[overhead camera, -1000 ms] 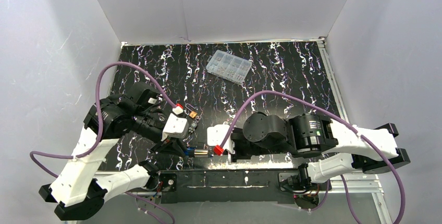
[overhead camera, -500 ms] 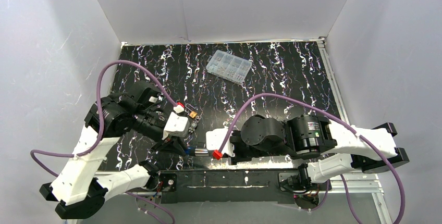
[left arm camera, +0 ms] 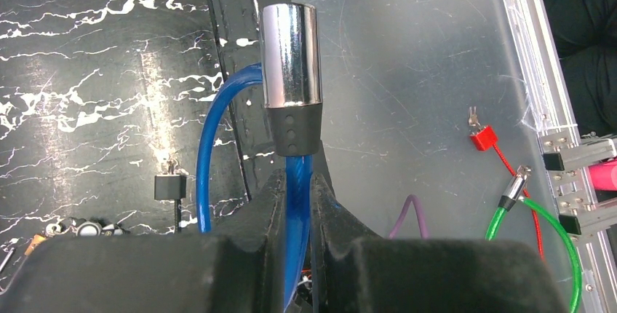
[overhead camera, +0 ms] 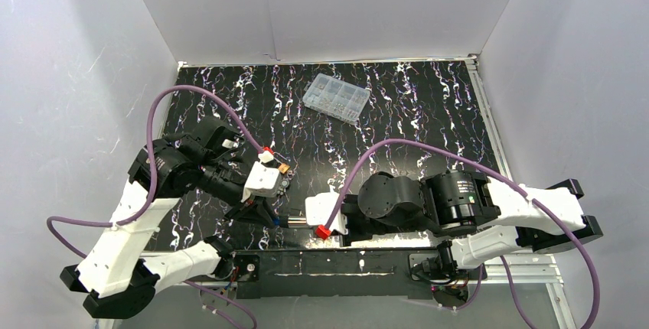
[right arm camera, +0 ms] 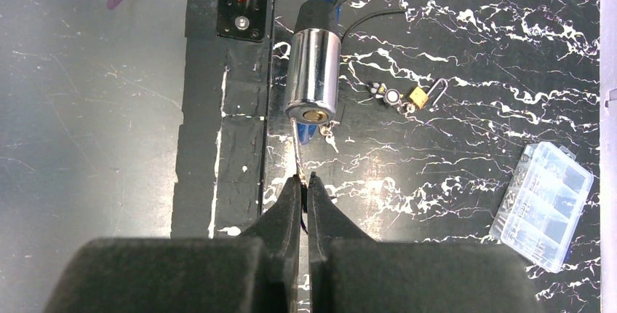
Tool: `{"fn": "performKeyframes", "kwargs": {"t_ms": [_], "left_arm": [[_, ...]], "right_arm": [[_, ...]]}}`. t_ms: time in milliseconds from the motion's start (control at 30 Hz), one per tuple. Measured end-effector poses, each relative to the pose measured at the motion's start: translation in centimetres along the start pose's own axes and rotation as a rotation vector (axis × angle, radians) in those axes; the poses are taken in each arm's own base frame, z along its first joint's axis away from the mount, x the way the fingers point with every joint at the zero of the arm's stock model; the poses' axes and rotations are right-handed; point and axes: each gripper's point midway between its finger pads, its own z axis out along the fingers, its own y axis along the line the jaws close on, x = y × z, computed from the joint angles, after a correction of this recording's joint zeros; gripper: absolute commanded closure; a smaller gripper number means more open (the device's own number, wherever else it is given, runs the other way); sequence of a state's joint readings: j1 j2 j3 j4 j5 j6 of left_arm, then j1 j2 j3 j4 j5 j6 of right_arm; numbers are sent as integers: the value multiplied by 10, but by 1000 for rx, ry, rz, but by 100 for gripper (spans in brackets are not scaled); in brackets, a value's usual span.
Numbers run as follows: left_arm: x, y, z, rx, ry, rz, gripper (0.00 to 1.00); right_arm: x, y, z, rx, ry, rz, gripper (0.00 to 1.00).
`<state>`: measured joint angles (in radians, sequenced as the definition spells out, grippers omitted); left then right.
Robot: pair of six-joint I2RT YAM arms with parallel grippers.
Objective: Unlock with the key
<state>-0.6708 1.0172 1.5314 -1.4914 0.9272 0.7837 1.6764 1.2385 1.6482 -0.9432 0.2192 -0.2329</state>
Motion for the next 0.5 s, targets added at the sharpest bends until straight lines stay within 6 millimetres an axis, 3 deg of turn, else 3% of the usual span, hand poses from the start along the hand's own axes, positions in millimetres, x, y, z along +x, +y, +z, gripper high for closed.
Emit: {"fn": "performKeyframes", "kwargs": {"t_ms": [500], "left_arm": [[0, 0, 0, 1, -1, -8, 100]], "right_arm": [[2, -4, 0, 24, 8, -7, 99]]}}
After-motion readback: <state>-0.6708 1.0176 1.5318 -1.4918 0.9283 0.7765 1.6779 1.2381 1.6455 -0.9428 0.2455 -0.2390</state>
